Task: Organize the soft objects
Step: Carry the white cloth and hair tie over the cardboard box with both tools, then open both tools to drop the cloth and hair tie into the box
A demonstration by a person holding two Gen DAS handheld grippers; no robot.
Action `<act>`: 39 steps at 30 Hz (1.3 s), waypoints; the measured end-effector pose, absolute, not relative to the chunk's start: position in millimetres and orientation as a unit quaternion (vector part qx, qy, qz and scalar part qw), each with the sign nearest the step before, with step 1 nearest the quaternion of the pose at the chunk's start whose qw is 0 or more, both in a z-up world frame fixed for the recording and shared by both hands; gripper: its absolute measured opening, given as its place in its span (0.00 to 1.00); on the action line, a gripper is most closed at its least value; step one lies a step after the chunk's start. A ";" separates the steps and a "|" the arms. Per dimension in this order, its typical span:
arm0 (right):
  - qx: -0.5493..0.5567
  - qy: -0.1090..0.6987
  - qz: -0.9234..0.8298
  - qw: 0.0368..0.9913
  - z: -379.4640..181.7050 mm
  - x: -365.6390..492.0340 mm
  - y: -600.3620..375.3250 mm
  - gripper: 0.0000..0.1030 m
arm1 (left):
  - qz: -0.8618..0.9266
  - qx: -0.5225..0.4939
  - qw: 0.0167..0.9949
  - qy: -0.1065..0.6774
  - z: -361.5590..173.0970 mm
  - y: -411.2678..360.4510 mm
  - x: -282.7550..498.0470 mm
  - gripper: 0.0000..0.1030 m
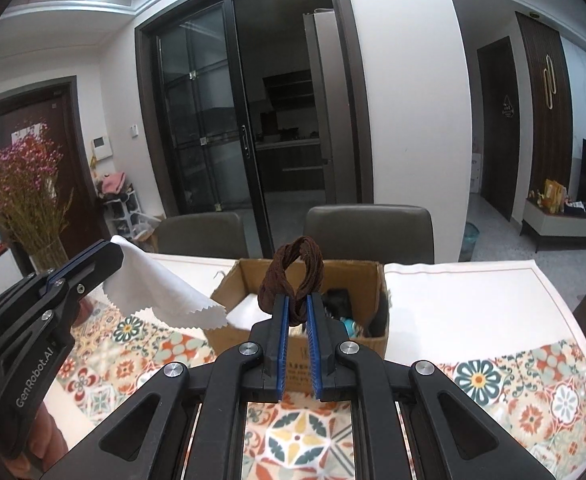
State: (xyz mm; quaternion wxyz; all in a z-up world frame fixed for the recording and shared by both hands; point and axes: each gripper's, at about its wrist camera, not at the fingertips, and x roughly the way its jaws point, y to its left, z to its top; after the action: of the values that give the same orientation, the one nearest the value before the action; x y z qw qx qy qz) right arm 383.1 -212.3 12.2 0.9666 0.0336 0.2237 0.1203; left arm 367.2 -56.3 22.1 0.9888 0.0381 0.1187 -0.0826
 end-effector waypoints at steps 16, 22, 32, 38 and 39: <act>0.030 0.232 0.119 0.965 6.0 442.2 -214.5 0.10 | -0.089 0.036 0.986 0.138 9.5 -61.3 429.2 0.04; 0.029 0.245 0.122 0.961 -2.4 465.0 -211.4 0.10 | -0.084 0.034 0.983 0.161 -3.2 -59.9 452.8 0.04; 0.023 0.271 0.122 0.955 -19.7 494.2 -207.2 0.11 | -0.089 0.039 0.974 0.205 -24.2 -65.0 489.0 0.05; 0.025 0.293 0.123 0.948 -28.9 507.9 -207.0 0.11 | -0.101 0.033 0.966 0.235 -37.2 -66.1 507.1 0.07; 0.026 0.296 0.122 0.947 -30.1 509.5 -207.2 0.12 | -0.101 0.033 0.965 0.239 -38.8 -66.5 508.8 0.09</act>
State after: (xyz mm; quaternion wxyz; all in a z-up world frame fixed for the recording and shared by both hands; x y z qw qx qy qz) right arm 509.5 -207.2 -30.1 0.9469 0.0255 0.2963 0.1223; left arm 508.8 -66.5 -38.8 0.9652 0.0334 0.2388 -0.1015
